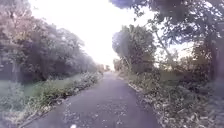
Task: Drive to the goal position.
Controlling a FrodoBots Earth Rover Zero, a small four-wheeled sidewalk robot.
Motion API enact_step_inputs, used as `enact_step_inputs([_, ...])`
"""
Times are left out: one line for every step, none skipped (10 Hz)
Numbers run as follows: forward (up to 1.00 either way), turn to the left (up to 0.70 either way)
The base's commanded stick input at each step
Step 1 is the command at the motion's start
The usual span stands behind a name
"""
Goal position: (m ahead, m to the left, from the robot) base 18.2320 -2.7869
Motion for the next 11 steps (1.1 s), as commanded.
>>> enact_step_inputs([0.45,0.07])
enact_step_inputs([0.45,0.00])
enact_step_inputs([0.45,0.00])
enact_step_inputs([0.45,0.00])
enact_step_inputs([0.45,0.00])
enact_step_inputs([0.45,0.00])
enact_step_inputs([0.45,0.00])
enact_step_inputs([0.45,0.00])
enact_step_inputs([0.45,0.00])
enact_step_inputs([0.45,0.00])
enact_step_inputs([0.45,0.00])
